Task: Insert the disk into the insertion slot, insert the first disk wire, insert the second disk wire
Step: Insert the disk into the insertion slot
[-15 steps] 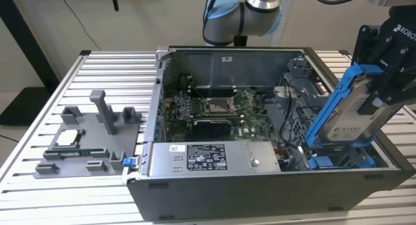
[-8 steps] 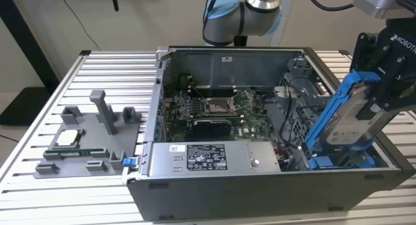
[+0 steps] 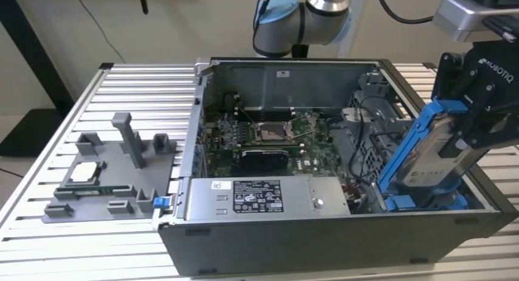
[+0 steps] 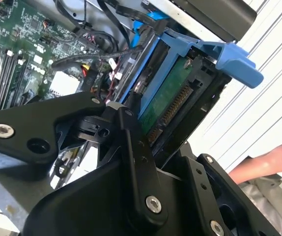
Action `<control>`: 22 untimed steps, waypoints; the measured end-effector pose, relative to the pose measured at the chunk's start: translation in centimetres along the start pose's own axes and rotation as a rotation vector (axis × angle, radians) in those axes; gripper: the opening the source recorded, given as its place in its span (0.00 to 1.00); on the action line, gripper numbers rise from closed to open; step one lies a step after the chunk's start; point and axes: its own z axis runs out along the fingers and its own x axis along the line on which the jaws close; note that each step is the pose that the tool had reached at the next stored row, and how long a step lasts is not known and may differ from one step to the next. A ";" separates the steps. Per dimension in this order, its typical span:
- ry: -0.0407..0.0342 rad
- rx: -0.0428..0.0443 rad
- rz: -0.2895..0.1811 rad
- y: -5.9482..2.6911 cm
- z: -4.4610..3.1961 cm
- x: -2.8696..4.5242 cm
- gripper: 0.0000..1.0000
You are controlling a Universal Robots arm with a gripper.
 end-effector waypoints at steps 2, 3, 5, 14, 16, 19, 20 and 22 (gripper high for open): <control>0.0001 0.0001 0.002 0.00 0.23 0.01 0.00; 0.0000 0.0001 0.002 0.00 0.33 0.01 0.00; 0.0000 0.0001 0.003 0.00 0.48 0.02 0.00; 0.0000 0.0002 0.004 0.00 1.96 0.07 0.00; -0.0001 0.0002 0.005 0.00 2.31 0.08 0.00; 0.0000 0.0002 0.005 0.00 2.87 0.10 0.00; -0.0001 0.0002 0.005 -0.01 3.04 0.11 0.00; 0.0001 0.0002 0.005 0.00 3.14 0.11 0.00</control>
